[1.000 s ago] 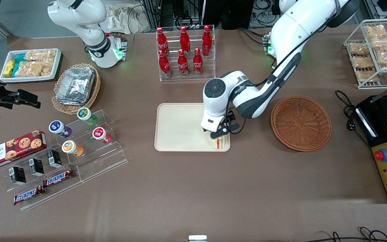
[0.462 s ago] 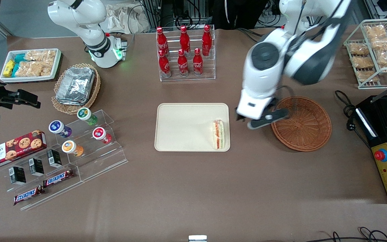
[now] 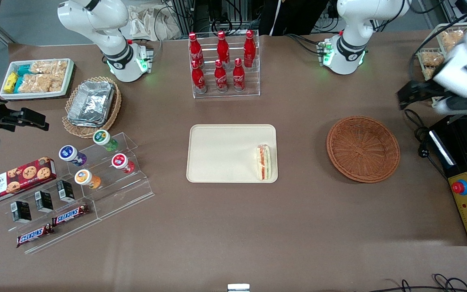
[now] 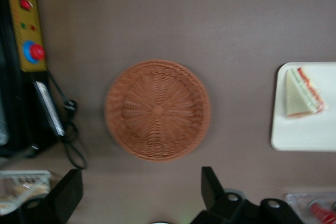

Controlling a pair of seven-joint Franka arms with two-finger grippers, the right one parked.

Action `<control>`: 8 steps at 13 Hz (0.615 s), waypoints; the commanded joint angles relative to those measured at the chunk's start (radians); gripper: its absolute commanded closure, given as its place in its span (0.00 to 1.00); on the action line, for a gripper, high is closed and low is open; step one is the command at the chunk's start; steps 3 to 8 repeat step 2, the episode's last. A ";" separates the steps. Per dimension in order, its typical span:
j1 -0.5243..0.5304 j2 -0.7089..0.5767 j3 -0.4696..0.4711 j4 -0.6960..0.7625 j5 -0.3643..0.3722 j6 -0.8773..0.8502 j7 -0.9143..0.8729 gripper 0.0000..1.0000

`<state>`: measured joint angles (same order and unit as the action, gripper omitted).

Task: Place sandwich from basket to tray

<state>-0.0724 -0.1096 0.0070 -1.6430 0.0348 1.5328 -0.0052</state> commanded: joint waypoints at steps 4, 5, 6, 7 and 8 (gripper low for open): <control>-0.018 0.040 0.019 0.073 0.002 -0.010 0.114 0.00; -0.018 0.040 0.019 0.073 0.002 -0.010 0.114 0.00; -0.018 0.040 0.019 0.073 0.002 -0.010 0.114 0.00; -0.018 0.040 0.019 0.073 0.002 -0.010 0.114 0.00; -0.018 0.040 0.019 0.073 0.002 -0.010 0.114 0.00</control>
